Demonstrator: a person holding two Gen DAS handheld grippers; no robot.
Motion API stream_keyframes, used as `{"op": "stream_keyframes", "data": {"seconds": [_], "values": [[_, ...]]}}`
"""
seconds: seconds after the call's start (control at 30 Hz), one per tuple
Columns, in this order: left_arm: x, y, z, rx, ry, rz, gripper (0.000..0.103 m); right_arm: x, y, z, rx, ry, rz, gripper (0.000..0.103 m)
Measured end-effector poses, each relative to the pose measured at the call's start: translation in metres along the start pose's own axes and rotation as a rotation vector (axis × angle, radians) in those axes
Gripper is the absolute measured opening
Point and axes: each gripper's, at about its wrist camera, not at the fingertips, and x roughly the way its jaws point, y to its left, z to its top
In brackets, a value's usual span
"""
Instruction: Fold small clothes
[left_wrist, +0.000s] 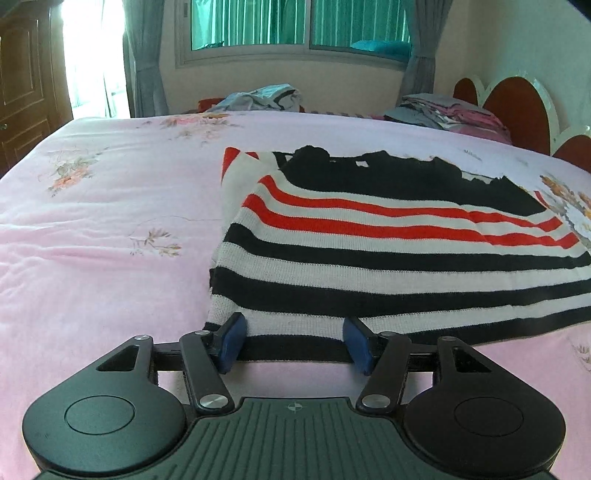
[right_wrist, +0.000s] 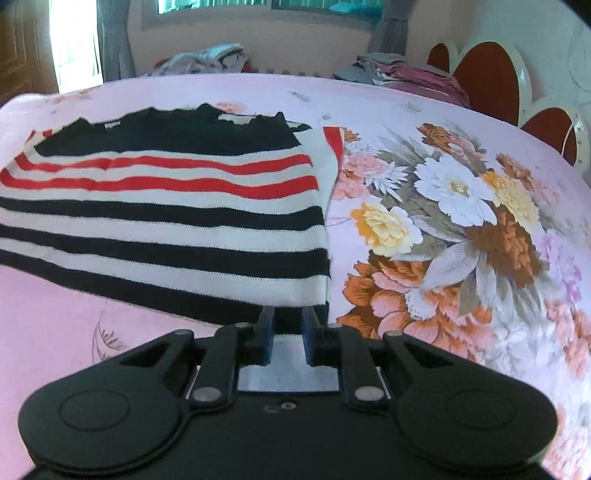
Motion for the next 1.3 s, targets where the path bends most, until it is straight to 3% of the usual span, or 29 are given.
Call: {"op": "stream_keyframes", "data": {"seconds": [0.43, 0.67, 0.73, 0.77, 0.8, 0.87, 0.93, 0.97, 1.0, 1.1, 1.2, 1.3], "values": [[0.002, -0.004, 0.001, 0.011, 0.011, 0.019, 0.059, 0.001, 0.011, -0.004, -0.077, -0.014, -0.029, 0.016], [-0.004, 0.002, 0.0, 0.004, 0.021, -0.011, 0.059, 0.0, 0.011, -0.002, -0.123, 0.001, -0.019, 0.016], [-0.013, 0.009, -0.002, -0.03, 0.032, -0.04, 0.072, 0.0, 0.008, -0.003, -0.1, -0.005, -0.009, 0.016], [-0.016, 0.011, -0.005, -0.048, 0.047, -0.035, 0.1, -0.001, 0.004, -0.003, -0.068, -0.014, 0.004, 0.017], [-0.02, 0.011, -0.009, -0.056, 0.062, -0.001, 0.103, -0.002, -0.002, -0.003, -0.015, -0.025, 0.024, 0.019], [-0.027, 0.015, -0.018, -0.062, 0.045, -0.016, 0.103, -0.005, -0.01, -0.004, 0.049, -0.033, 0.064, 0.023], [-0.031, 0.023, -0.025, -0.171, 0.037, -0.062, 0.102, -0.013, -0.012, -0.003, 0.092, -0.047, 0.075, 0.032], [-0.03, 0.028, -0.027, -0.225, 0.044, -0.089, 0.102, -0.019, -0.012, -0.002, 0.101, -0.068, 0.072, 0.049], [-0.029, 0.032, -0.028, -0.284, 0.035, -0.105, 0.1, -0.024, -0.01, -0.001, 0.1, -0.1, 0.074, 0.05], [-0.021, 0.037, -0.025, -0.379, 0.026, -0.127, 0.085, -0.03, -0.002, 0.009, 0.102, -0.123, 0.085, 0.036], [-0.012, 0.045, -0.026, -0.512, 0.012, -0.15, 0.084, -0.029, 0.004, 0.025, 0.141, -0.142, 0.122, 0.017], [-0.008, 0.051, -0.035, -0.677, -0.031, -0.173, 0.084, -0.025, 0.009, 0.04, 0.198, -0.154, 0.156, 0.013]]}}
